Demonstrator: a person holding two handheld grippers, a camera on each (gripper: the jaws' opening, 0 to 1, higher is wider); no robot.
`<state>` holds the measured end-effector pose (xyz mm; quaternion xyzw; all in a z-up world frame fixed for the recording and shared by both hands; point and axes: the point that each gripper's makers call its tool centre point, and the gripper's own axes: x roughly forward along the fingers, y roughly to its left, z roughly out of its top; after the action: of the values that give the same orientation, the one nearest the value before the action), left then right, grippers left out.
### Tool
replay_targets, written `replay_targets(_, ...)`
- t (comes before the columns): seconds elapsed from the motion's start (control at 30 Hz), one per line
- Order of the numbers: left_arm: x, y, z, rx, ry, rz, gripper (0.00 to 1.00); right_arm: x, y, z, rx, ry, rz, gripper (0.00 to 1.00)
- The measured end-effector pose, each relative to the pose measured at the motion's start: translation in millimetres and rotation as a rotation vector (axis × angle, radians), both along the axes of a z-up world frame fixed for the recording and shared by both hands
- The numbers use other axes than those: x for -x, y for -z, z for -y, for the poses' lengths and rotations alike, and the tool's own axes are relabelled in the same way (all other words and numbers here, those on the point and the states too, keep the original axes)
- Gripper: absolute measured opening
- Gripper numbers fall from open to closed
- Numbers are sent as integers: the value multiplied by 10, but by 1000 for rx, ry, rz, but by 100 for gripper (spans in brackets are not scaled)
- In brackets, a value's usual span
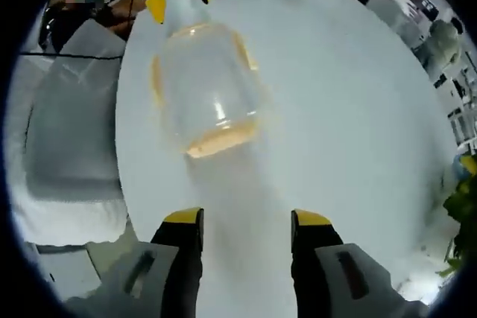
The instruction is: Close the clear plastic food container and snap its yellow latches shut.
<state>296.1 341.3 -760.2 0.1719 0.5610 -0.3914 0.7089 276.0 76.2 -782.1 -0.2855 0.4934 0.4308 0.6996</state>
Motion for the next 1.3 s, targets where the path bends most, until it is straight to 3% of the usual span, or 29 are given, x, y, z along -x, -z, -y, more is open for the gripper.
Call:
replay_targets(0.1, 17, -32, 97, 67, -119, -55, 55, -24, -85, -41, -49, 73, -15, 44)
replay_targets(0.13, 15, -49, 133, 98, -189, -90, 55, -29, -106, -61, -66, 91, -21, 43)
replay_targets(0.23, 82, -77, 198, 145, -294, -190, 56, -22, -160, -144, -131, 174, -66, 40)
replay_targets(0.33, 125, -117, 257, 172, -421, -285, 52, 23, -206, -230, -224, 346, -203, 35)
replay_targets(0.5, 95, -173, 429, 256, -537, -344, 50, -26, -353, -420, -448, 566, -373, 31)
replay_targets(0.73, 152, -10, 481, 192, -532, -366, 46, -65, -303, -508, -513, 715, -448, 24)
replay_targets(1.07, 244, 125, 582, 149, -556, -375, 45, -93, -130, -554, -473, 755, -464, 23)
replay_targets(1.3, 157, 184, 548, 132, -561, -379, 35, -10, -50, -633, -436, 735, -487, 17)
